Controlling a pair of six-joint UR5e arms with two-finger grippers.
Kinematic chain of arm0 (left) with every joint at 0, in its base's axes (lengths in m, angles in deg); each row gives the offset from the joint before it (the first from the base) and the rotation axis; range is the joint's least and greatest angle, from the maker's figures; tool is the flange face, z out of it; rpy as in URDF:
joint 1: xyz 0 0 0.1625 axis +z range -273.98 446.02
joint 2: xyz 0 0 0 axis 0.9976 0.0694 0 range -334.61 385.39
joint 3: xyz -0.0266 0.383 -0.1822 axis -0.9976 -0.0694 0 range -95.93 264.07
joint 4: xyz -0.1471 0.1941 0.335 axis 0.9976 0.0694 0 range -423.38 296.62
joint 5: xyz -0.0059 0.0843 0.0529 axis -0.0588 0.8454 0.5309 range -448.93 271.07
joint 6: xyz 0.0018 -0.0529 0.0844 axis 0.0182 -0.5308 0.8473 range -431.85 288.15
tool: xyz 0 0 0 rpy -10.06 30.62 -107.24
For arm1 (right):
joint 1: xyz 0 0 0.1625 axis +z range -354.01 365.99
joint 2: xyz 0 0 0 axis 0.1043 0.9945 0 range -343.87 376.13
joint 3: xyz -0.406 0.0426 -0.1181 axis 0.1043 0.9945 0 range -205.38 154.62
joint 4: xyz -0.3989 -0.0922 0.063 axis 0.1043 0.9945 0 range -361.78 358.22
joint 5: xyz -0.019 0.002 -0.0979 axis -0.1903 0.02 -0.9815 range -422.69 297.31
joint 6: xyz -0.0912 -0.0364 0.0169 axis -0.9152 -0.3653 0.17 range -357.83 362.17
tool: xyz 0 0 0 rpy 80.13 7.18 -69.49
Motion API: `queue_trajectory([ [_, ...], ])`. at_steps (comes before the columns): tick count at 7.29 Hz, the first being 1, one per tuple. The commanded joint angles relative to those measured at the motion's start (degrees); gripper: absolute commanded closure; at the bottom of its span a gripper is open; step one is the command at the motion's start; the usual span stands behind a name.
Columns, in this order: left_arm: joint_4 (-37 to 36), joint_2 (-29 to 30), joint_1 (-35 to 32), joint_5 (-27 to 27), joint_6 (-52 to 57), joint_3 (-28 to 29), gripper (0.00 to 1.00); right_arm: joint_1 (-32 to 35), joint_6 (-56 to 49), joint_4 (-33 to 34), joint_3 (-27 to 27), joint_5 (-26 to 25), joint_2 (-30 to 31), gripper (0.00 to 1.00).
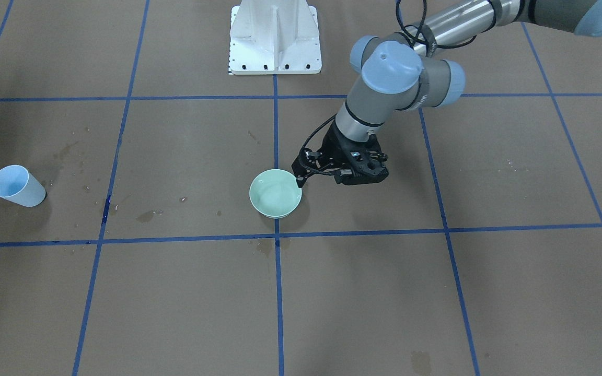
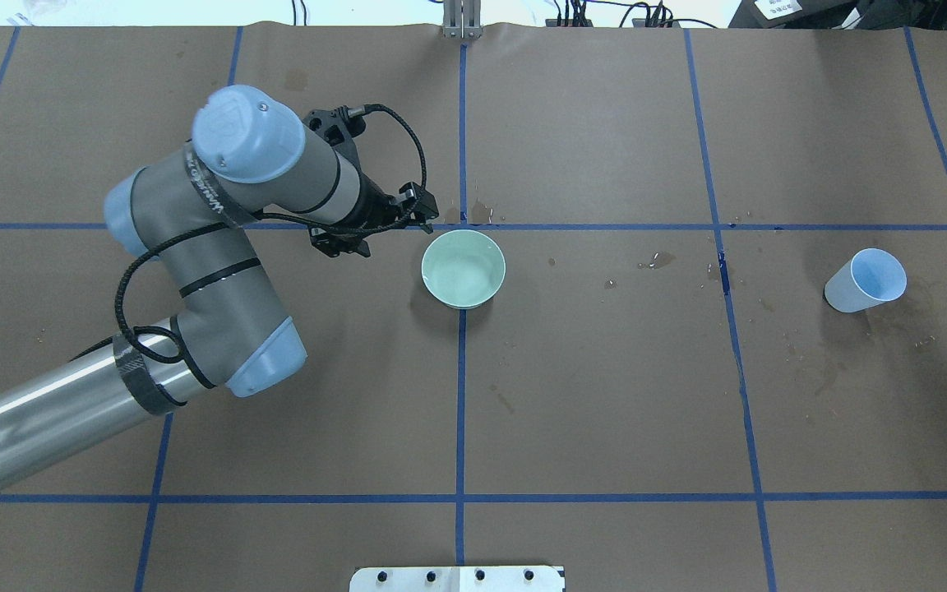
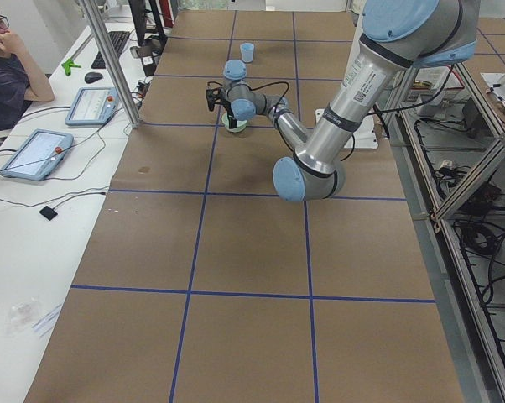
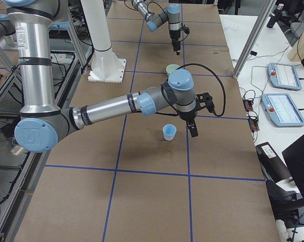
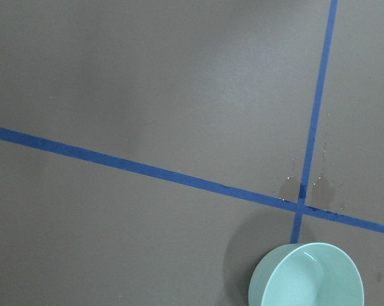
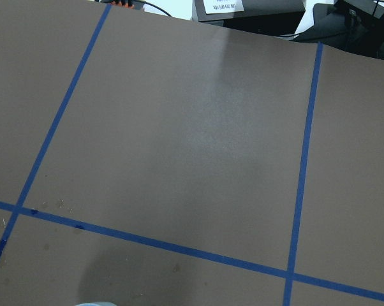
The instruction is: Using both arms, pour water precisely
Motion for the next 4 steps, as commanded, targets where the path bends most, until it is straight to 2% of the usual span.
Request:
queue_trajectory([
  [1, 0.3, 2.1, 2.4, 0.9, -0.1, 4.3, 0.0, 0.3, -1.4, 2.9, 2.1, 3.0, -0.4, 0.01],
  [3, 0.2, 3.3, 3.1, 0.9, -0.1, 6.2, 0.05, 0.3, -1.4, 4.0, 2.5, 3.0, -0.4, 0.01],
  [4, 0.0, 5.2, 3.4, 0.9, 0.2, 8.4, 0.13, 0.3, -1.4, 4.1, 2.5, 3.1, -0.2, 0.01],
])
